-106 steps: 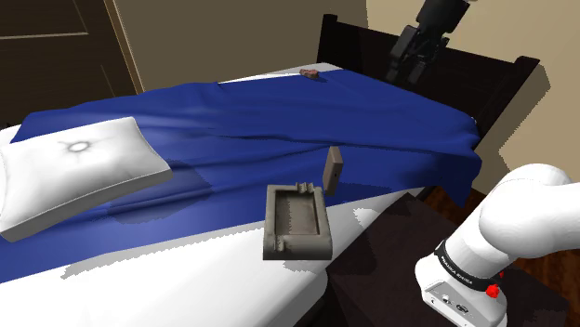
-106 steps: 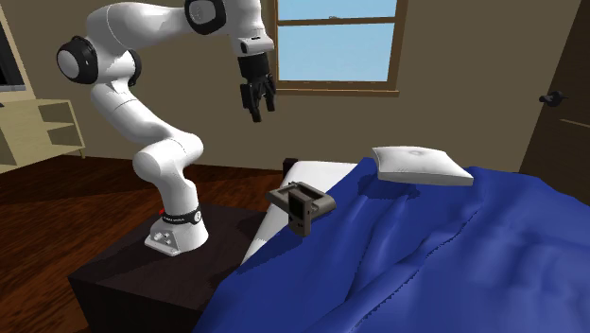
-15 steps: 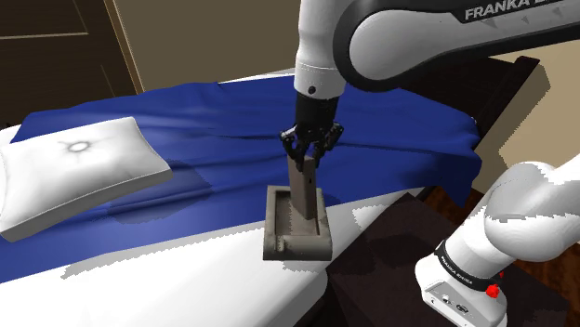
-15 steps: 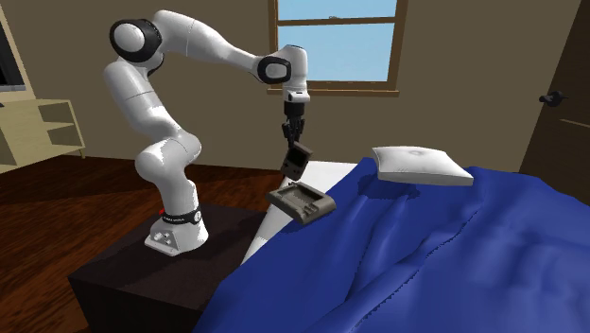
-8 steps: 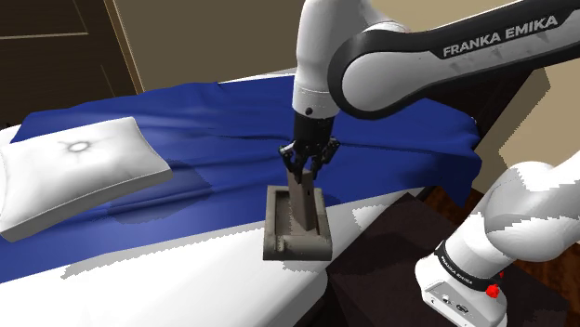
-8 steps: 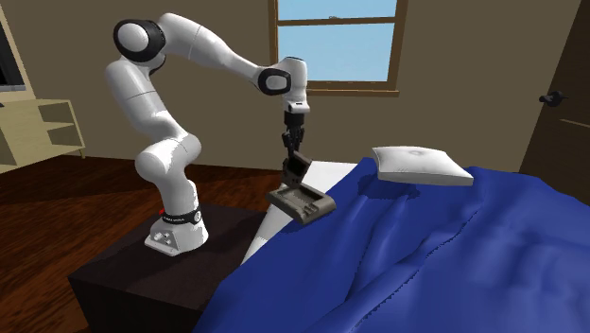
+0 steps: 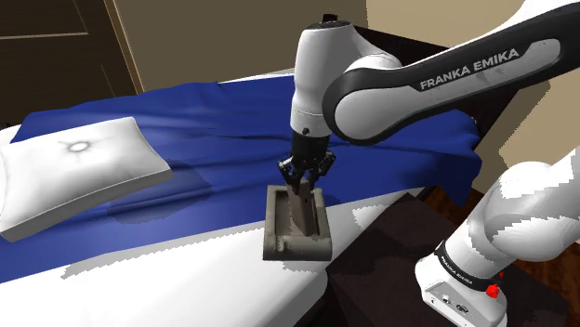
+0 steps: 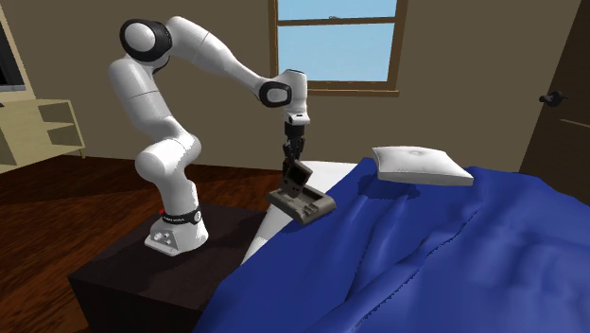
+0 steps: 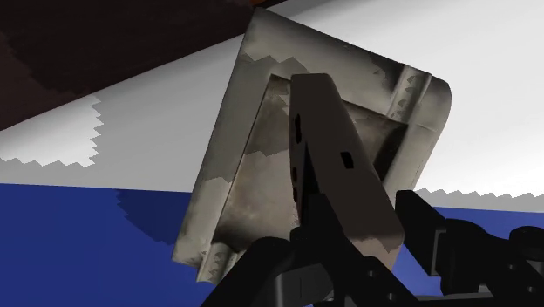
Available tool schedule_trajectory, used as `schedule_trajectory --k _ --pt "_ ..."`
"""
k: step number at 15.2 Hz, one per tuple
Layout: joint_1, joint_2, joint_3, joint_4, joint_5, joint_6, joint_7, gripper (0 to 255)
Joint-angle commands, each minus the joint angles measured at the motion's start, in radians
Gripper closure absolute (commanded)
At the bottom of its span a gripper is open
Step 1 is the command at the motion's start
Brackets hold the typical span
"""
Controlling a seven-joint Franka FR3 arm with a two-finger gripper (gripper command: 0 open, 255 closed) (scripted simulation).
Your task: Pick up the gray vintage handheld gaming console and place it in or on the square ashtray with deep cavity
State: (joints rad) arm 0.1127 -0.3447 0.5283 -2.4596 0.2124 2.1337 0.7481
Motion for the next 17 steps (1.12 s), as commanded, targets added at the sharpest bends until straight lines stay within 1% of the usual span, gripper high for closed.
schedule_trajectory --k 1,9,10,15,17 --pt "0.001 0.019 0.011 -0.020 -0.001 0.035 0.007 255" --pt "0.003 0.019 0.009 -0.020 -0.001 0.035 0.008 255" --pt "0.003 0.019 0.009 -0.021 -0.001 0.036 0.008 0" --pt "0.003 0.019 0.009 -0.020 -0.001 0.035 0.008 0" --pt "0.005 -0.016 -0.007 0.022 0.002 -0.040 0.001 0"
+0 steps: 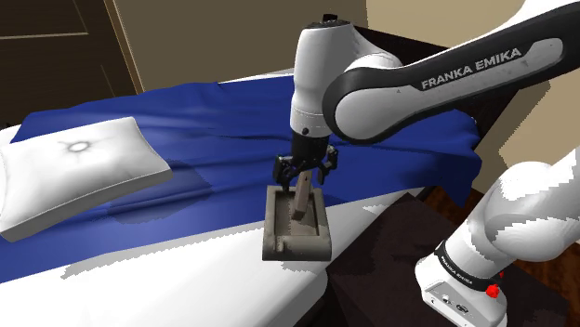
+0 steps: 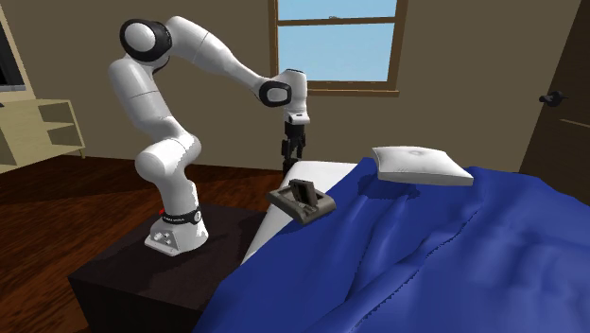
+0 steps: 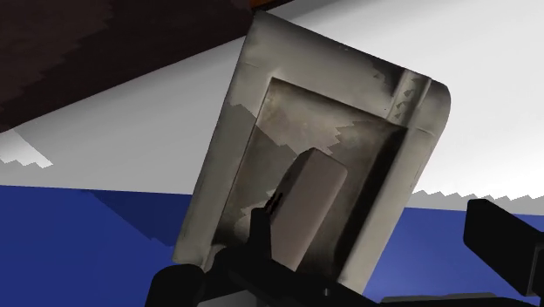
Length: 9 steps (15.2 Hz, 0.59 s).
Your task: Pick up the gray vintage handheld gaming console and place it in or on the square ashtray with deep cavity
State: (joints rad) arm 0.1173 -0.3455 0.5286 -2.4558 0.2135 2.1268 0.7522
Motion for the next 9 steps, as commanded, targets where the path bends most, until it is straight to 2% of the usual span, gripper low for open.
schedule_trajectory --k 1,2,9 --pt "0.001 -0.029 -0.015 0.041 0.002 -0.070 -0.006 0" --pt "0.001 -0.040 -0.020 0.060 0.002 -0.099 -0.008 0" --pt "0.001 -0.040 -0.020 0.060 0.002 -0.099 -0.007 0"
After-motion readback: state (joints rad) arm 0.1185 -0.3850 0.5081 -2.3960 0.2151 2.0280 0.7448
